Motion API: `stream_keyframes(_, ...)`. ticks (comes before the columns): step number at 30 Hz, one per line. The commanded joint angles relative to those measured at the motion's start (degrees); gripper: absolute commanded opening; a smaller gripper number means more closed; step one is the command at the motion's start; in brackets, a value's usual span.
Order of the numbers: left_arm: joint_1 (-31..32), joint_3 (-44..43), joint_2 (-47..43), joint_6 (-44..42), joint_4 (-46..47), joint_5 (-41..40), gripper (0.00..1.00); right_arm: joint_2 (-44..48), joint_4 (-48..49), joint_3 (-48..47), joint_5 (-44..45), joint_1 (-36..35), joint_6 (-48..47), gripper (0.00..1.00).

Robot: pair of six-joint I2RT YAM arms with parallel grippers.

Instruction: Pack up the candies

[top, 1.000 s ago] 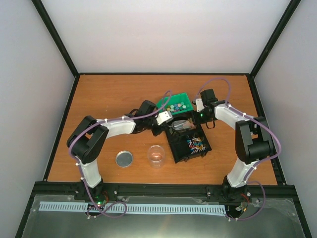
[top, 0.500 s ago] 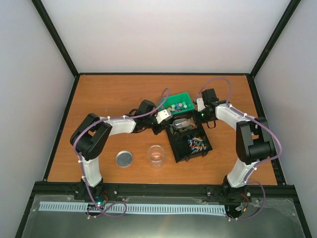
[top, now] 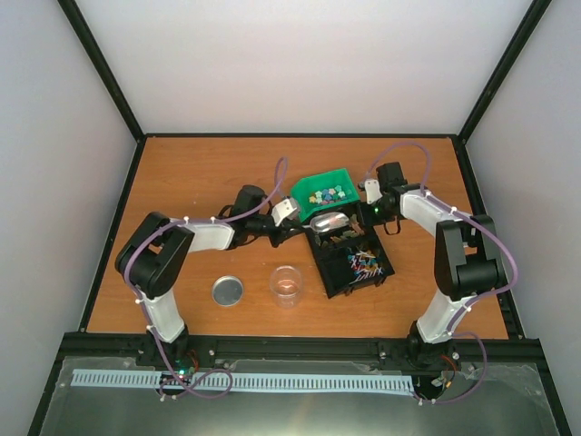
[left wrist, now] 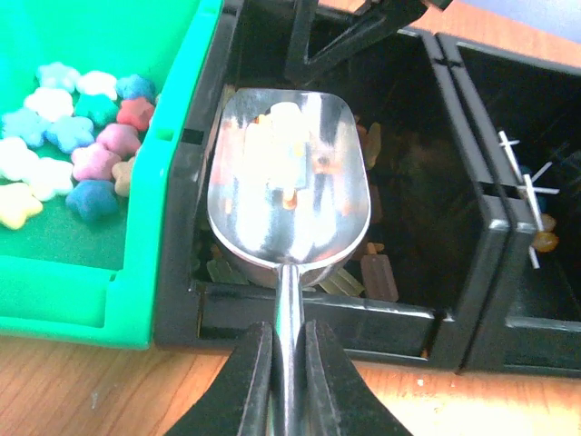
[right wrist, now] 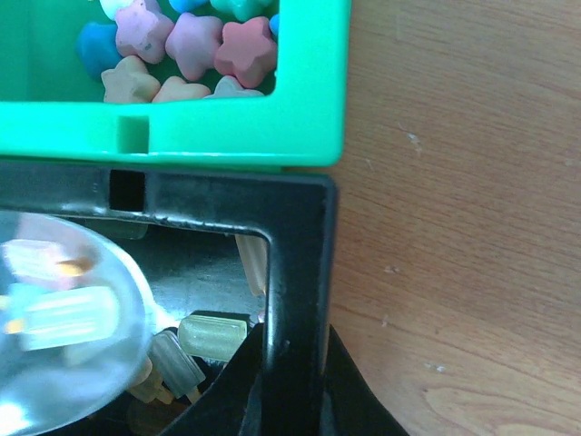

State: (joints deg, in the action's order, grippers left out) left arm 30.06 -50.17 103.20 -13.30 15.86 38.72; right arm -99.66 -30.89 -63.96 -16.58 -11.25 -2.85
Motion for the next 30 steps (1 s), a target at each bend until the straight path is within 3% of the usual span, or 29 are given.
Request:
stream_keyframes(1,-2.32,1.43,-2.91,1.96,6.64,2.36,0.01,2.23,1.38,-0.01,-1.04,2.13,-2.61,0.03)
stream_keyframes(6,-3.77,2.57,-6.28,3.51,6.82,4.63,0.01,2.38,0.83,-0.55,-1.12,2.32,-3.56,0.03)
stream_keyframes(12,-9.42,3.42,-14.68,-0.23,-1.95,12.84,0.01,1.69,0.01,-1.67,-0.39,2.46,-4.42,0.03)
stream_keyframes(20,-18.83,1.30,-25.32,-17.29,-30.86,21.34,0.01,1.00,-0.08,-2.53,-0.42,2.46,-4.71,0.03)
stream_keyframes(30,-27.09,-0.23,-37.04,-41.62,-64.00,24.01,0.01,0.74,-0.04,-2.80,-0.58,2.46,-5.38,0.03)
